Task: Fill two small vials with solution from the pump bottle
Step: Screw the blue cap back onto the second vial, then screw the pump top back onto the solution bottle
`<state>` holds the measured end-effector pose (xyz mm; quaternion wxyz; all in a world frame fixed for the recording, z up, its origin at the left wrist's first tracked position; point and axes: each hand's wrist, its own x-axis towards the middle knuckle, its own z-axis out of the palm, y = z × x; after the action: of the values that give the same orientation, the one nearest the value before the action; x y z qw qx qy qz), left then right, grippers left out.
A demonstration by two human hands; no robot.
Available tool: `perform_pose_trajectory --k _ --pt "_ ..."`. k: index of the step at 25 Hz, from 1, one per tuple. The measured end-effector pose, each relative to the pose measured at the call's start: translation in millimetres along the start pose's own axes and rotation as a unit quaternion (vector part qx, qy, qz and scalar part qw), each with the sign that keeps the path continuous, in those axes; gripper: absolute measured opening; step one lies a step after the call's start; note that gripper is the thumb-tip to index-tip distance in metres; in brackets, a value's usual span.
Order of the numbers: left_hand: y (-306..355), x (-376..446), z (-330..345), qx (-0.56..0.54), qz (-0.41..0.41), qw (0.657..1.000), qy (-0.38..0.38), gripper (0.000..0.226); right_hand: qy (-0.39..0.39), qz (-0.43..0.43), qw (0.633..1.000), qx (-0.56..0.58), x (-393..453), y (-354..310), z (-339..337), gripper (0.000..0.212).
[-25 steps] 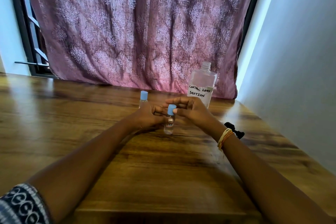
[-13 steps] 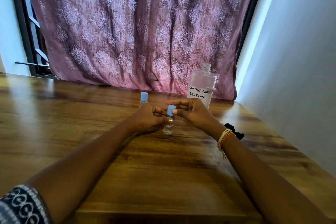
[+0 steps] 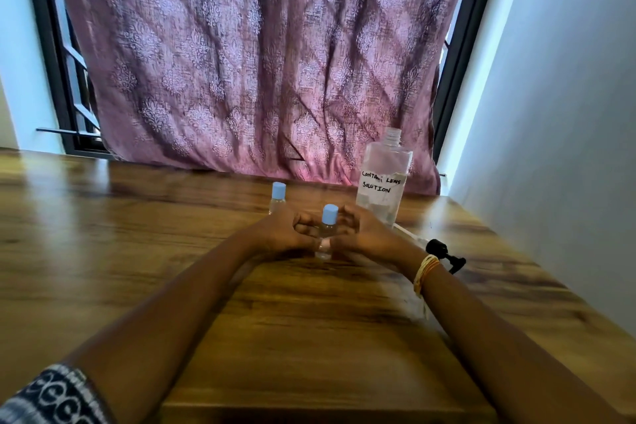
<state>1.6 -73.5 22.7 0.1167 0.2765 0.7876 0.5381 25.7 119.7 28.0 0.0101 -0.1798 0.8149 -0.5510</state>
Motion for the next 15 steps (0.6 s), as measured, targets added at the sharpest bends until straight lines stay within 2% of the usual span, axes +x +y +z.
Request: perform_pose_trajectory --k 2,3,5,10,15 --pt "3 -2 -18 0.074 -0.016 0.997 -0.021 0.037 -0.014 0.022 1.000 -0.016 2 9 2 0.079" --pt "2 -2 -28 0.108 -0.024 0.994 -0.008 0.032 -0.012 0.028 0.999 -0.030 3 13 2 0.080" --pt "0 -5 -44 0.128 -0.060 0.989 0.040 0.017 0.006 0.027 0.997 -0.075 5 15 5 0.067" --pt "-18 -5 -60 0.185 -0.164 0.957 0.153 0.026 0.074 0.021 0.988 -0.133 22 14 20 0.047" --pt "-26 1 -50 0.219 -0.147 0.939 0.222 0.025 0.104 0.032 0.985 -0.132 55 9 40 0.028"
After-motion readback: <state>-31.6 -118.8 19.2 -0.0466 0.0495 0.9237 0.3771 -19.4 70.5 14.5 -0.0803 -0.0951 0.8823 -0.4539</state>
